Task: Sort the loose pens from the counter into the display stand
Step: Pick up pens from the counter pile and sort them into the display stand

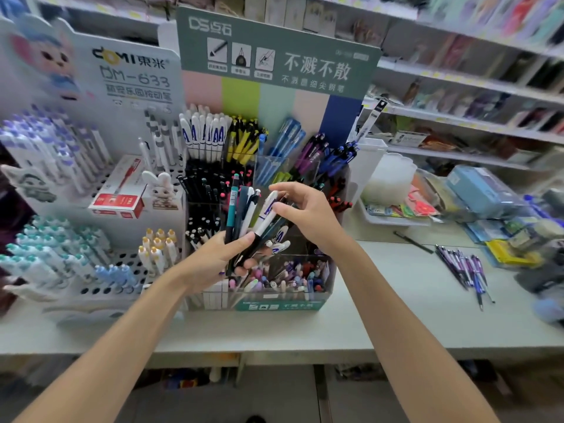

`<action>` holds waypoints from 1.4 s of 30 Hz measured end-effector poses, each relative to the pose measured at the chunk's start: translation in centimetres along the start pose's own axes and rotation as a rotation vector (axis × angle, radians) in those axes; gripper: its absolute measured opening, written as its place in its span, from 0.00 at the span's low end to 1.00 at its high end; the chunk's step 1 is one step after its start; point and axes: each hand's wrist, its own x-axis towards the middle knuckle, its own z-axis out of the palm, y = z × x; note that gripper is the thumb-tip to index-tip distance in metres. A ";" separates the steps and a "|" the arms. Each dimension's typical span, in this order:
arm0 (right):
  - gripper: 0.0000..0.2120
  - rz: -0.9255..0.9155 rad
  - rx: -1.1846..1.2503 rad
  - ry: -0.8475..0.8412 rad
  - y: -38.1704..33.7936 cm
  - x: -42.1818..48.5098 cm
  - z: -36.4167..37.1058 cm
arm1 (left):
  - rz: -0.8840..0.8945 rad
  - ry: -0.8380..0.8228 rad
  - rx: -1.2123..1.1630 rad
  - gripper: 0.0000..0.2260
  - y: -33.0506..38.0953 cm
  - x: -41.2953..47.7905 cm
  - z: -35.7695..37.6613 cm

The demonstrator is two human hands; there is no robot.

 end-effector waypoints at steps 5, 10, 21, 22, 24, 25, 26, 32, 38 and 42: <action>0.08 0.061 -0.004 -0.073 -1.1 0.1 -0.2 | 0.001 -0.020 0.007 0.19 0.1 -0.2 0.0; 0.06 0.061 0.609 0.284 -3.0 1.5 -2.1 | 0.005 0.012 0.038 0.17 0.3 -0.7 -0.4; 0.18 0.062 -0.087 -0.278 -4.8 1.1 1.5 | 0.038 -0.064 0.163 0.34 1.1 -1.5 -1.7; 0.18 0.064 -0.068 -0.289 -4.8 1.2 1.5 | 0.042 -0.061 0.167 0.35 1.1 -1.6 -1.8; 0.13 0.039 -0.040 -0.278 -4.6 1.2 1.7 | 0.051 -0.063 0.177 0.36 1.1 -1.7 -1.9; 0.11 0.023 -0.032 -0.261 -4.6 1.3 1.7 | 0.055 -0.066 0.180 0.35 1.0 -1.8 -1.9; 0.11 0.010 -0.032 -0.238 -4.5 1.3 1.7 | 0.059 -0.069 0.182 0.33 1.1 -1.9 -1.8; 0.11 0.133 -0.150 -0.333 -3.5 1.4 0.5 | 0.071 0.011 0.238 0.21 1.0 -2.2 -1.6; 0.08 0.148 0.255 0.006 -2.7 1.3 1.6 | 0.035 0.047 0.300 0.13 0.7 -1.9 -1.4; 0.08 0.161 0.739 0.496 -1.7 1.8 -0.2 | 0.027 0.151 0.223 0.11 0.0 -1.9 -1.8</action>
